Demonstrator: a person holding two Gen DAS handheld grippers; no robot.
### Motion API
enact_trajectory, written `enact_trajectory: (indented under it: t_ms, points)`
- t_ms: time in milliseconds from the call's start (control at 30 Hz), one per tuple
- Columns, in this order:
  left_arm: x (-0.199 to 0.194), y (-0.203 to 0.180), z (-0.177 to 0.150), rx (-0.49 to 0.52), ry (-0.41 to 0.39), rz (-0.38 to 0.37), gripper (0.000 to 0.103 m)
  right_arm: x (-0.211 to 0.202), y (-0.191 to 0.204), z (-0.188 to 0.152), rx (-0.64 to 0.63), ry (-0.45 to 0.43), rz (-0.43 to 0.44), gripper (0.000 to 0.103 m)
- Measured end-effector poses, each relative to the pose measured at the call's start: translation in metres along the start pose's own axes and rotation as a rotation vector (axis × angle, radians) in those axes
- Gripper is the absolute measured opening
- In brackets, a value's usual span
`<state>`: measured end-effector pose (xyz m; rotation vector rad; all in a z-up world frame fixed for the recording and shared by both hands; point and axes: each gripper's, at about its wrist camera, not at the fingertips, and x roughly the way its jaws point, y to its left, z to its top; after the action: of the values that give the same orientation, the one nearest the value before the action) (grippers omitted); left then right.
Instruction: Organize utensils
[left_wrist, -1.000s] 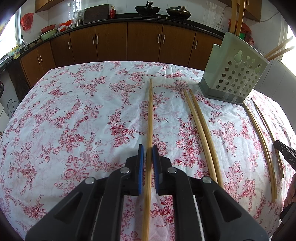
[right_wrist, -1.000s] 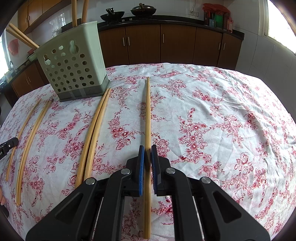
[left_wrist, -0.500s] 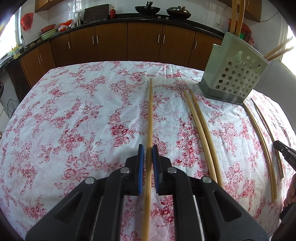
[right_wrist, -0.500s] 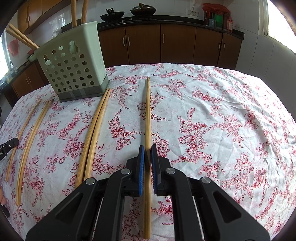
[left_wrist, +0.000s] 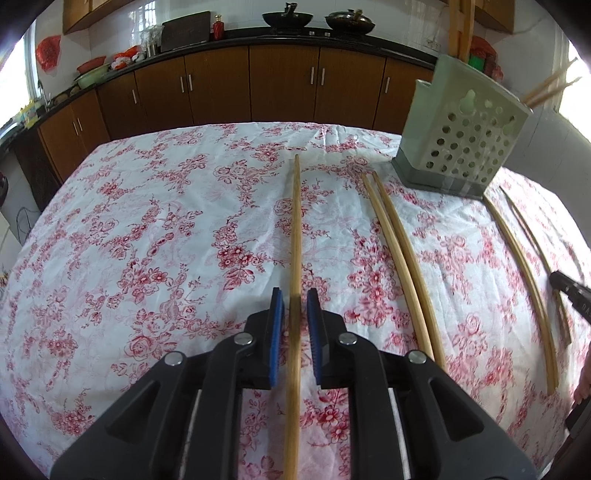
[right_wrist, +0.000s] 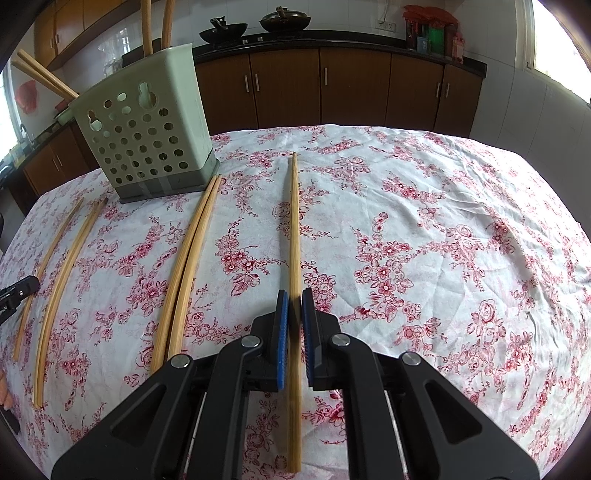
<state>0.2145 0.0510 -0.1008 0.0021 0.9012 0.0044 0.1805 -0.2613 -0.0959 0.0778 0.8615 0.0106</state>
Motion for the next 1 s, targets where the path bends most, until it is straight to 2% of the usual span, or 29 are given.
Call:
enact_trajectory:
  t_ms: [167, 300, 433, 767, 933, 1000]
  points:
    - [-0.008, -0.001, -0.011, 0.023, 0.002, 0.001, 0.016, -0.004, -0.002, -0.005, 0.010, -0.001, 0.021, 0.009]
    - [-0.012, -0.004, -0.015, 0.042, 0.003, 0.000, 0.009, -0.004, -0.003, -0.004, 0.015, -0.004, 0.026, 0.008]
    - [-0.016, -0.006, -0.015, 0.071, 0.006, -0.006, 0.008, -0.016, -0.005, -0.001, 0.020, -0.040, 0.023, 0.008]
    - [-0.087, 0.001, 0.019, 0.044, -0.188, -0.045, 0.008, -0.086, -0.013, 0.037, 0.052, -0.284, 0.026, 0.008]
    - [-0.118, 0.004, 0.042, 0.016, -0.288, -0.054, 0.008, -0.099, -0.014, 0.045, 0.061, -0.342, 0.041, 0.008]
    - [-0.123, 0.003, 0.047, 0.017, -0.305, -0.053, 0.008, -0.103, -0.015, 0.047, 0.056, -0.353, 0.047, 0.008]
